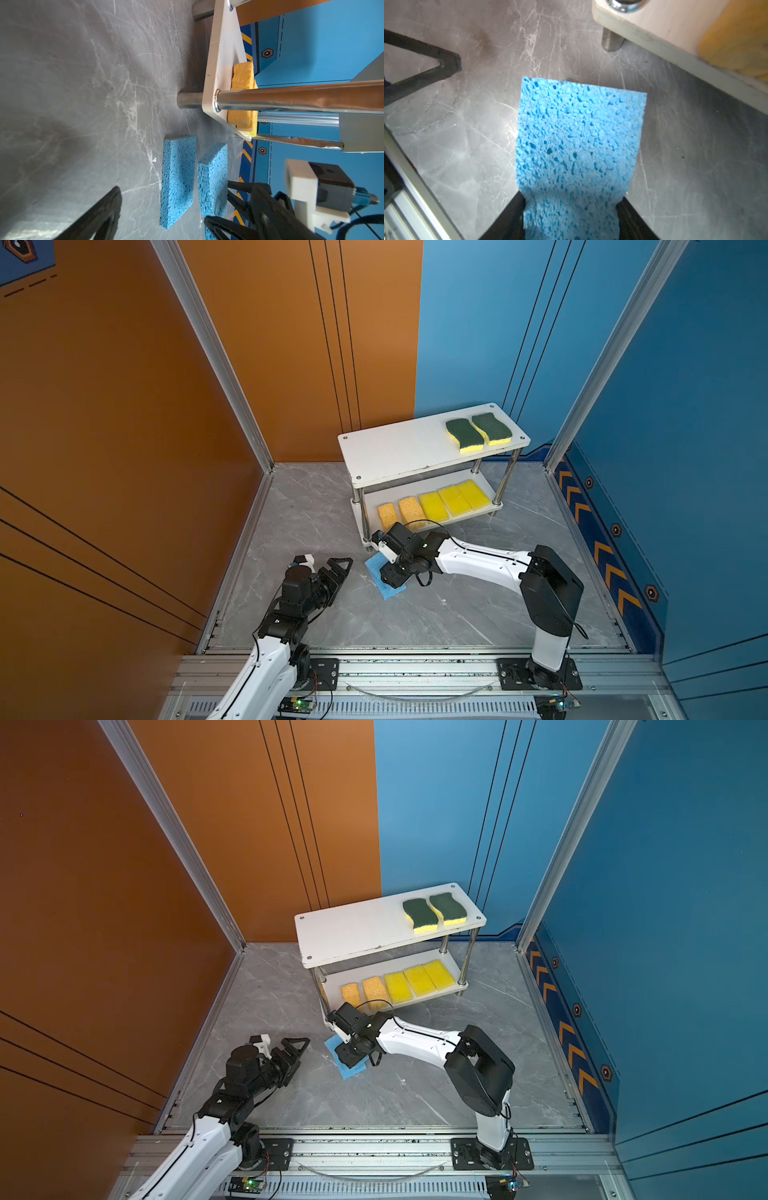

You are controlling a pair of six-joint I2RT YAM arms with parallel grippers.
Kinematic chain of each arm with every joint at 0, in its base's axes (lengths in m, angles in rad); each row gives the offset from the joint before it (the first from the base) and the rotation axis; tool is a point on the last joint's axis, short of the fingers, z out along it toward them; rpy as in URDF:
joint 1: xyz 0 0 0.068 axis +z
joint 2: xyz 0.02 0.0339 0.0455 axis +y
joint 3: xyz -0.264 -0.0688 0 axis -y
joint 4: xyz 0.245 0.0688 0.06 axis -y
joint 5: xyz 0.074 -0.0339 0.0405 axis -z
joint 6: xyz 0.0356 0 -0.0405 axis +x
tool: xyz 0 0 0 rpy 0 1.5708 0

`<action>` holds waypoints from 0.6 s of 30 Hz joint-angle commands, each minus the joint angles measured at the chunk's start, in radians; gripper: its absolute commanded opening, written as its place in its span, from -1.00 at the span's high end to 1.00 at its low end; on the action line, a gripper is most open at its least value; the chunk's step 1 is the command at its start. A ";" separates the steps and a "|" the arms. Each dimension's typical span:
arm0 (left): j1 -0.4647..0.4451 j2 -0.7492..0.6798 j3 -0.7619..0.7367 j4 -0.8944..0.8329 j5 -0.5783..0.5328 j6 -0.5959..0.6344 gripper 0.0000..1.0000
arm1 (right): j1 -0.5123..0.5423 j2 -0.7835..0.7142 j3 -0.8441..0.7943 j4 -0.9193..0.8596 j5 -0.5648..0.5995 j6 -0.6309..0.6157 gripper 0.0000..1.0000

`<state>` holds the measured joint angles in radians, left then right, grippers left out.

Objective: Place and organize the cleaning sponges onto the shelf
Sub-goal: 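Lift one layer of the blue sponge off the table with the right gripper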

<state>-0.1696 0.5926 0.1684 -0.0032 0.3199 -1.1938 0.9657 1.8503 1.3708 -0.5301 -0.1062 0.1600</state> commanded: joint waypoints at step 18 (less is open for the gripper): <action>0.016 -0.010 -0.031 0.055 0.039 0.013 -0.95 | -0.028 -0.186 0.240 -0.275 -0.044 -0.077 -0.15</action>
<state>-0.1635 0.5900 0.1600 0.0257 0.3271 -1.1938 0.9466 1.7012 1.5677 -0.7330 -0.1547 0.1032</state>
